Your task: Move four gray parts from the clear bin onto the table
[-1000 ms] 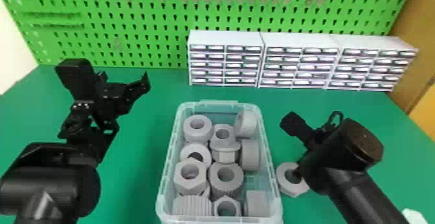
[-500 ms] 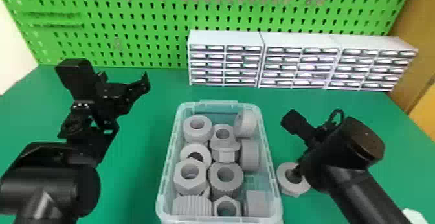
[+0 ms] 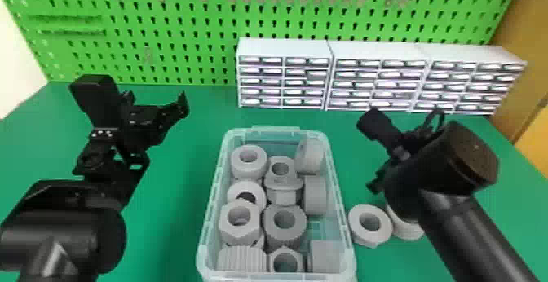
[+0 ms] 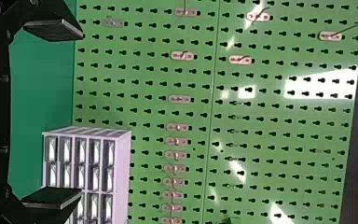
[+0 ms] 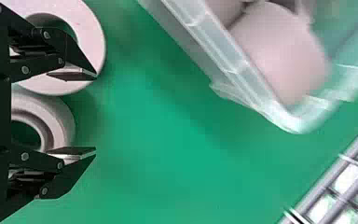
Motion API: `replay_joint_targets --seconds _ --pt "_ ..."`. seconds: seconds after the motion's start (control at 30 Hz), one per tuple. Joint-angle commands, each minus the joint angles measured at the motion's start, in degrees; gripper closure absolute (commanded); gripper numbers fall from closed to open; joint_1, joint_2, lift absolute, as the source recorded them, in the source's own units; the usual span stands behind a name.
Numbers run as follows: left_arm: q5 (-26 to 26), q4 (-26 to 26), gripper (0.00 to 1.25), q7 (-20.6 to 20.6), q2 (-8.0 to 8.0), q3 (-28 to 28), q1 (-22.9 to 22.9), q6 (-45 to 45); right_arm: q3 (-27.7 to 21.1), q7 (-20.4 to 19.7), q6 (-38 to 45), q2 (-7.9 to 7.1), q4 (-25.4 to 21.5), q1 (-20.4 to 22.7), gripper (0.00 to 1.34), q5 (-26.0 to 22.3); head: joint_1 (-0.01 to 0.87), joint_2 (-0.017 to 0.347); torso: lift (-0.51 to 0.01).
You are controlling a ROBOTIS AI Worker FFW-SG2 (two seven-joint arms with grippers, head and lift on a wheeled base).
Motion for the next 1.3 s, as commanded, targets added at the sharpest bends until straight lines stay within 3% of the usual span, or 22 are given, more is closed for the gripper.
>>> replay_joint_targets --seconds 0.0,0.43,0.73,1.07,1.27 --pt "0.0 0.0 0.11 0.0 0.00 0.1 0.0 0.1 0.7 0.0 1.9 -0.25 -2.8 -1.2 0.65 0.8 0.687 0.026 -0.050" --pt "-0.1 0.0 0.11 0.0 0.00 0.2 0.0 0.3 8.4 -0.1 3.4 0.11 -7.7 -5.2 0.64 0.9 0.687 0.026 -0.050" --pt "-0.1 0.0 0.11 0.0 0.00 0.3 -0.2 0.3 11.1 -3.4 3.7 0.98 -8.5 -6.4 0.64 -3.9 0.687 0.026 -0.050" --pt "-0.4 0.0 0.11 0.0 -0.09 0.0 -0.7 0.4 15.3 -9.3 3.2 2.30 -6.7 -7.9 0.64 -12.7 0.687 0.026 -0.050" --pt "-0.4 0.0 0.11 0.0 0.00 0.0 -0.8 0.4 17.6 -11.0 2.6 1.86 -5.0 -9.2 0.64 -16.5 0.687 0.026 -0.050"
